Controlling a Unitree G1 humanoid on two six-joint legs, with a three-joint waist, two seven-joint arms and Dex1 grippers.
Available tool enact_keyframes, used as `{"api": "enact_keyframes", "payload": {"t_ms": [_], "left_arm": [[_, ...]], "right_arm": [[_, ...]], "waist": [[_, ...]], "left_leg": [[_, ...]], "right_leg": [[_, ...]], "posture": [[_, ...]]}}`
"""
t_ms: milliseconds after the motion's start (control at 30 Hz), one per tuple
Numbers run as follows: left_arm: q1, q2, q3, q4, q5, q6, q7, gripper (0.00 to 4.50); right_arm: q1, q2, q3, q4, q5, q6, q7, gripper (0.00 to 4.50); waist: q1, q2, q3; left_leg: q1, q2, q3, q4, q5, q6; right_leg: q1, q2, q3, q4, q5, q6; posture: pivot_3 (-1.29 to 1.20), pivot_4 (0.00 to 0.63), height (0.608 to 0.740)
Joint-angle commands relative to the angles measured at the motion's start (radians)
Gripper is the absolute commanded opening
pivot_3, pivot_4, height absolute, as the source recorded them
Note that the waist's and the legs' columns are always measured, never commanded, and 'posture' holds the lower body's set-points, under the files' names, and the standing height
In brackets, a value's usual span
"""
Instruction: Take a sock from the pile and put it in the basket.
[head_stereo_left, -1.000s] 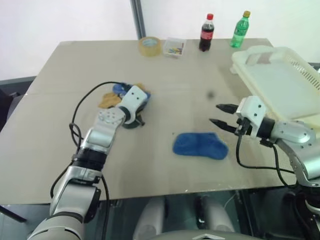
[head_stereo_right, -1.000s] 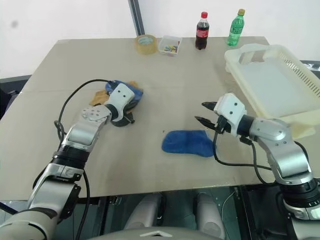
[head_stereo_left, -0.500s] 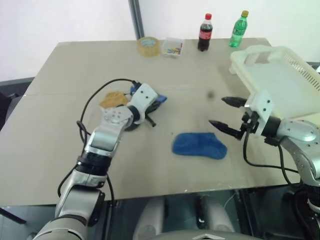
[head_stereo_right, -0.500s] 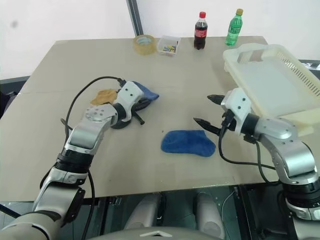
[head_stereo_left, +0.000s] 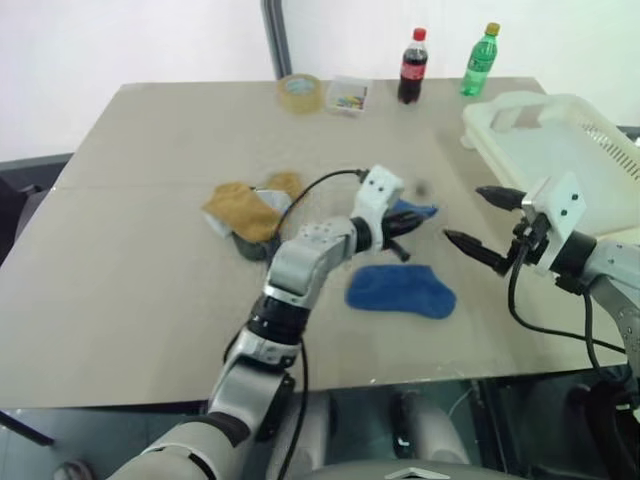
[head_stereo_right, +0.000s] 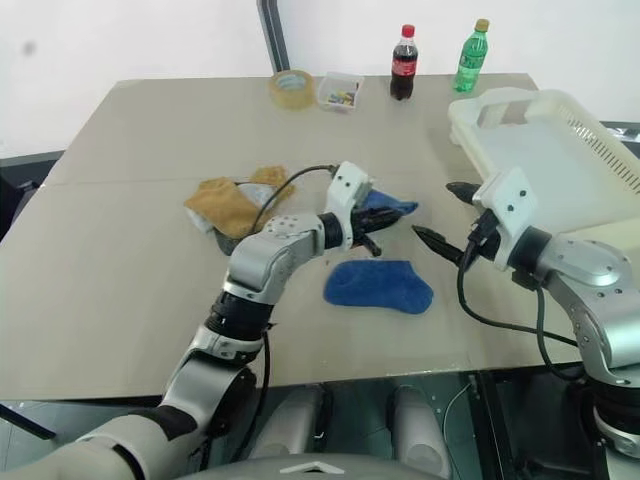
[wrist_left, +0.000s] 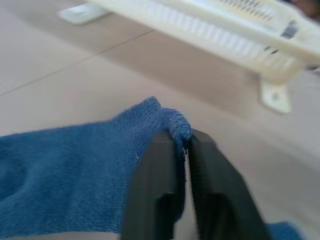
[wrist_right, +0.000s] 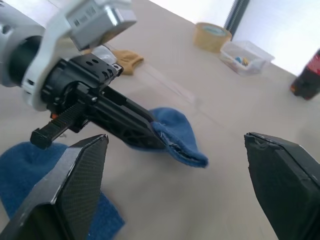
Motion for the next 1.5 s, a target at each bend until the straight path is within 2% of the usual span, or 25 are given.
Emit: {"api": "enact_keyframes", "payload": {"t_ms": [33, 67, 233, 533, 633, 733, 767, 833, 900, 1000, 1100, 1200, 1333, 1400, 1500], "left_arm": [[-0.023, 0.061, 0.051, -0.048, -0.009, -0.023, 0.003, 2.19], [-0.031, 0.084, 0.062, -0.044, -0.012, -0.028, -0.005, 2.56], [-0.117, 0.177, 0.054, 0.174, 0.053, -0.173, -0.031, 2.56], [-0.352, 0.102, -0.029, 0.866, 0.230, -0.572, -0.042, 2.56], [-0.374, 0.080, -0.006, 0.962, 0.227, -0.649, -0.077, 1.71], [-0.376, 0.081, 0.033, 0.979, 0.207, -0.674, -0.103, 0.30], [-0.375, 0.082, 0.044, 0.978, 0.200, -0.674, -0.110, 0.05], [-0.363, 0.090, 0.085, 0.934, 0.170, -0.656, -0.120, 0.00], [-0.316, 0.108, 0.128, 0.788, 0.112, -0.565, -0.147, 0.00], [-0.157, 0.153, 0.166, 0.374, 0.003, -0.314, -0.163, 0.00], [0.040, 0.213, 0.203, -0.081, -0.112, -0.031, -0.112, 0.00], [0.209, 0.270, 0.259, -0.404, -0.205, 0.167, -0.052, 0.00], [0.338, 0.312, 0.336, -0.639, -0.301, 0.321, 0.016, 0.00], [0.392, 0.325, 0.359, -0.702, -0.336, 0.363, 0.033, 0.00], [0.481, 0.378, 0.333, -0.737, -0.335, 0.363, 0.037, 0.00]], "right_arm": [[-0.044, 0.041, 0.035, 0.016, -0.013, 0.063, -0.080, 4.50], [-0.059, 0.050, 0.059, 0.034, -0.026, 0.069, -0.086, 4.50], [-0.153, 0.122, 0.180, 0.199, -0.125, 0.084, -0.147, 4.50], [-0.234, 0.171, 0.279, 0.426, -0.236, 0.147, -0.164, 4.50], [-0.251, 0.167, 0.300, 0.460, -0.263, 0.164, -0.159, 3.61], [-0.257, 0.155, 0.306, 0.467, -0.278, 0.157, -0.142, 2.18], [-0.256, 0.154, 0.304, 0.467, -0.282, 0.153, -0.138, 1.79], [-0.258, 0.145, 0.308, 0.466, -0.292, 0.131, -0.117, 0.81], [-0.259, 0.124, 0.309, 0.450, -0.296, 0.106, -0.080, 0.01], [-0.244, 0.072, 0.302, 0.373, -0.271, 0.075, 0.012, 0.01], [-0.209, -0.001, 0.295, 0.259, -0.239, 0.068, 0.103, 0.01], [-0.174, -0.052, 0.280, 0.155, -0.203, 0.093, 0.152, 0.01], [-0.149, -0.095, 0.277, 0.081, -0.184, 0.120, 0.176, 0.01], [-0.149, -0.108, 0.287, 0.070, -0.188, 0.124, 0.188, 0.01], [-0.144, -0.121, 0.307, 0.068, -0.204, 0.113, 0.193, 0.01]], "waist": [[-0.015, 0.000, 0.000], [-0.016, 0.000, 0.000], [-0.010, 0.001, 0.000], [0.012, 0.001, 0.000], [0.002, 0.001, 0.000], [-0.002, 0.001, 0.000], [-0.004, 0.001, 0.000], [-0.008, 0.001, 0.000], [-0.012, 0.001, 0.000], [-0.023, 0.001, 0.001], [-0.035, 0.001, 0.001], [-0.040, 0.002, 0.001], [-0.030, 0.001, 0.001], [-0.026, 0.001, 0.001], [-0.019, 0.001, 0.001]], "left_leg": [[0.000, 0.001, 0.000, 0.000, 0.000, 0.000], [0.001, 0.001, 0.001, 0.000, 0.000, 0.000], [0.001, 0.001, 0.001, 0.000, 0.000, 0.000], [-0.002, -0.003, 0.001, 0.001, -0.001, 0.002], [-0.002, -0.003, 0.001, 0.000, -0.001, 0.002], [-0.002, -0.003, 0.001, 0.000, -0.001, 0.002], [-0.002, -0.003, 0.000, 0.001, -0.001, 0.002], [-0.002, -0.003, 0.000, 0.001, -0.001, 0.002], [-0.002, -0.003, 0.001, 0.001, -0.001, 0.002], [-0.002, -0.002, 0.001, 0.001, -0.001, 0.002], [-0.002, 0.000, 0.001, 0.000, -0.001, 0.002], [-0.001, 0.003, -0.001, -0.002, -0.002, 0.002], [0.001, 0.003, -0.002, 0.000, -0.002, 0.002], [0.002, 0.004, -0.001, 0.003, -0.002, 0.002], [0.003, 0.004, 0.001, 0.003, -0.002, 0.002]], "right_leg": [[0.000, 0.000, 0.000, 0.000, 0.000, 0.000], [0.000, 0.001, 0.001, 0.001, 0.000, 0.000], [0.000, 0.001, 0.001, 0.001, 0.000, 0.000], [-0.001, -0.001, 0.001, -0.002, 0.001, 0.001], [-0.001, -0.001, 0.001, -0.001, 0.001, 0.001], [-0.001, -0.001, 0.001, -0.001, 0.001, 0.001], [-0.001, -0.001, 0.001, 0.000, 0.001, 0.001], [-0.001, -0.001, 0.001, 0.000, 0.001, 0.002], [-0.001, -0.001, 0.001, 0.000, 0.001, 0.002], [-0.001, -0.001, 0.002, 0.000, 0.001, 0.002], [-0.003, -0.001, 0.004, 0.001, 0.001, 0.002], [-0.004, -0.001, 0.006, 0.001, 0.001, 0.002], [-0.001, -0.001, 0.003, 0.001, 0.001, 0.002], [0.003, 0.000, 0.000, 0.001, -0.001, 0.005], [0.004, -0.001, 0.001, 0.001, -0.003, 0.002]], "posture": [[0.00, 0.150, 0.740], [0.00, 0.150, 0.740], [0.00, 0.150, 0.740], [0.00, 0.150, 0.740], [0.00, 0.150, 0.740], [0.00, 0.150, 0.740], [0.00, 0.150, 0.740], [0.00, 0.150, 0.740], [0.00, 0.150, 0.740], [0.00, 0.150, 0.740], [0.00, 0.150, 0.740], [0.00, 0.150, 0.740], [0.00, 0.150, 0.740], [0.00, 0.150, 0.740], [0.00, 0.150, 0.740]]}}
